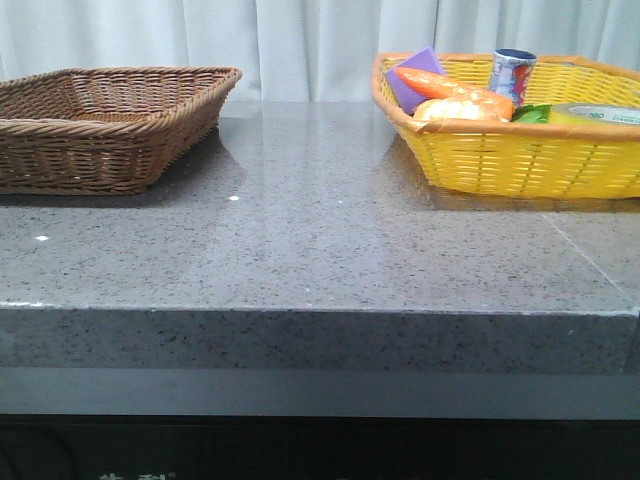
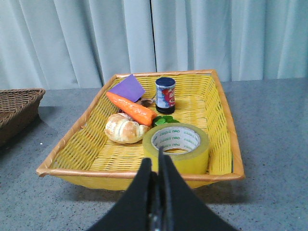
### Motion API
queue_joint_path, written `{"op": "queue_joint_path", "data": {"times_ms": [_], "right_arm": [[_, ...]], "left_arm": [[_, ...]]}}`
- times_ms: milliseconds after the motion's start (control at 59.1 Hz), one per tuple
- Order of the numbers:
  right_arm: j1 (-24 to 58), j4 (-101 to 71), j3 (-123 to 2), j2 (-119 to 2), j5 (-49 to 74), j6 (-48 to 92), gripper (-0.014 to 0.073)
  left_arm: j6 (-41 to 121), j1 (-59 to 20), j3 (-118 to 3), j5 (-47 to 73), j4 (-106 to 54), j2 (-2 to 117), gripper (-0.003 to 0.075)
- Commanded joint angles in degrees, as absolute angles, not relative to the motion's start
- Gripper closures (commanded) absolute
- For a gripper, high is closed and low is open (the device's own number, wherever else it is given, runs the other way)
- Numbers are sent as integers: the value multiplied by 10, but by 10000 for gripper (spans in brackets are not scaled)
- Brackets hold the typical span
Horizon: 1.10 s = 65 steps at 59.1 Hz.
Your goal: Transfer tape with both arms
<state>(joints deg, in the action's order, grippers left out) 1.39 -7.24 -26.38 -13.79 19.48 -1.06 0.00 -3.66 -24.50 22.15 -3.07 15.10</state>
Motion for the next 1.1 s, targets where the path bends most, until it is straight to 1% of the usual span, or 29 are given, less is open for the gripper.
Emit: {"op": "queue_joint_path", "data": {"times_ms": [0, 135, 169, 203, 254, 271, 288, 305, 322, 339, 373, 406, 440, 474, 508, 542, 677, 830, 1084], "right_arm": [[12, -66, -314, -196, 177, -8, 704], [13, -66, -325, -244, 166, -8, 699], [13, -66, -325, -248, 161, -8, 676], [13, -66, -325, -251, 158, -8, 646], [13, -64, -324, -255, 154, -8, 556], [13, -64, -324, -256, 154, -8, 512], [13, -63, -324, -257, 153, -8, 481], [13, -62, -324, -257, 152, -8, 433], [13, -62, -324, -258, 151, -8, 399], [13, -62, -324, -258, 150, -8, 348], [13, -62, -324, -258, 145, -8, 265], [13, -62, -324, -258, 137, -8, 190], [13, -62, -324, -258, 126, -8, 131], [13, -65, -324, -258, 113, -9, 88], [13, -68, -324, -259, 102, -9, 61], [13, -69, -324, -259, 98, -9, 52], [13, -68, -346, -303, 119, -9, 53], [13, -66, -436, -431, 202, -9, 53], [13, -62, -604, -650, 283, -9, 53]], "left_arm": [[-5, -40, -286, 193, -28, 201, 740], [-5, -40, -288, 181, -28, 218, 735], [-5, -40, -288, 176, -28, 217, 712], [-5, -40, -288, 173, -28, 217, 665], [-5, -40, -288, 170, -28, 217, 541], [-5, -40, -288, 169, -28, 217, 480], [-5, -40, -288, 168, -28, 217, 437], [-5, -40, -288, 168, -29, 217, 372], [-5, -40, -288, 168, -29, 217, 329], [-5, -40, -288, 168, -30, 217, 269], [-5, -40, -288, 168, -30, 217, 183], [-5, -40, -288, 168, -30, 217, 119], [-5, -40, -288, 168, -30, 217, 78], [-5, -40, -288, 168, -30, 217, 58], [-5, -40, -288, 168, -30, 217, 58], [-5, -40, -288, 168, -30, 217, 63], [-5, -40, -287, 168, -30, 217, 87], [-5, -40, -287, 168, -30, 217, 131], [-5, -40, -287, 168, -30, 217, 199]]}}
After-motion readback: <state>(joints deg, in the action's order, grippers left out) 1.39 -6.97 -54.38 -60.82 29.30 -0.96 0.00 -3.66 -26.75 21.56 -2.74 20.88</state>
